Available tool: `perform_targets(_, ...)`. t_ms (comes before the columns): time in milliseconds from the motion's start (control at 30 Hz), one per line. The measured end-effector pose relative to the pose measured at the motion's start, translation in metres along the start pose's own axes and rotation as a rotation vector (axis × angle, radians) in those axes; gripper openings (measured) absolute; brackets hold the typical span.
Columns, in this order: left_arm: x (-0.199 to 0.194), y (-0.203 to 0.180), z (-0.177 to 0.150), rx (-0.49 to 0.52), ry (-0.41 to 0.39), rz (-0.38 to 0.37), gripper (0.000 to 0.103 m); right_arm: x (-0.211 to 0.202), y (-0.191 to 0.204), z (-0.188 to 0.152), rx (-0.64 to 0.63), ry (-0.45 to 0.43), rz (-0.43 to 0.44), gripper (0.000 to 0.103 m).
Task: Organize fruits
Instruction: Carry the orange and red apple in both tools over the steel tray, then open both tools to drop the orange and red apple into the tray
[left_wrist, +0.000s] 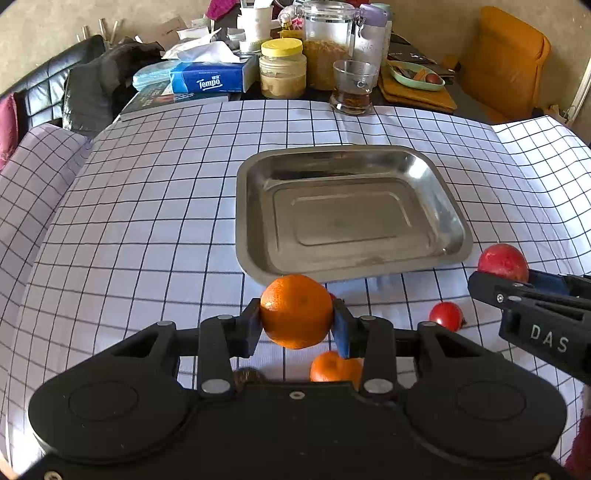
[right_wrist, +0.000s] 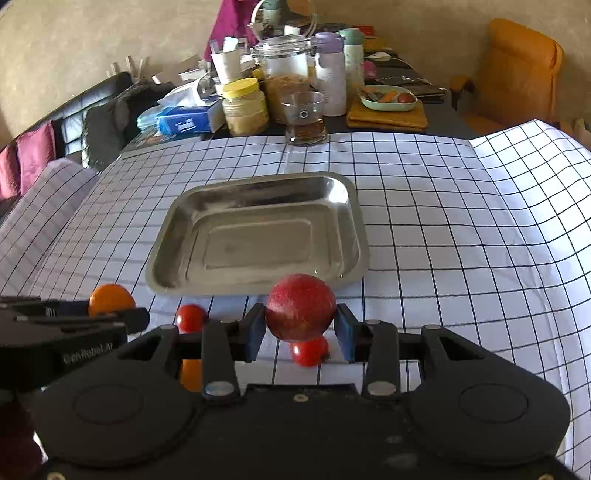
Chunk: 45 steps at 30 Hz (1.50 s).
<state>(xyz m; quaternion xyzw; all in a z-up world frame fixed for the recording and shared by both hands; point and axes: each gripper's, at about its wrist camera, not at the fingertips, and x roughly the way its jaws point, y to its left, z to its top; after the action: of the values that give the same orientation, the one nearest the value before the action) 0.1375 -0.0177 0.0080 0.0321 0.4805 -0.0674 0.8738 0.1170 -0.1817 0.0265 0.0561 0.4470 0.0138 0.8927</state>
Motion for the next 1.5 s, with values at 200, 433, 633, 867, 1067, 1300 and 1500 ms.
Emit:
perform_targets(200,0.017,0.005,0.015,0.004,0.021,-0.004,0.048,0.021,0.006,0.014,0.01,0.026,-0.01,0.042)
perform_targets(433,0.038,0.012,0.037,-0.011,0.043,-0.004,0.048,0.041,0.011,0.031,0.021,0.049,-0.019,0.042)
perform_targets(633,0.053,0.015,0.05,-0.024,0.056,0.015,0.048,0.059,0.014,0.048,0.01,0.06,-0.031,0.042)
perform_targets(867,0.063,0.015,0.053,-0.024,0.086,0.017,0.048,0.071,0.016,0.061,-0.007,0.065,-0.018,0.043)
perform_targets(1067,0.061,0.016,0.054,-0.031,0.074,0.024,0.049,0.073,0.021,0.066,-0.015,0.052,-0.009,0.043)
perform_targets(1300,0.056,0.016,0.053,-0.038,0.075,0.019,0.049,0.066,0.023,0.062,-0.019,0.052,-0.002,0.043)
perform_targets(1500,0.046,0.012,0.046,-0.024,0.068,0.03,0.049,0.053,0.023,0.055,-0.018,0.039,-0.005,0.043)
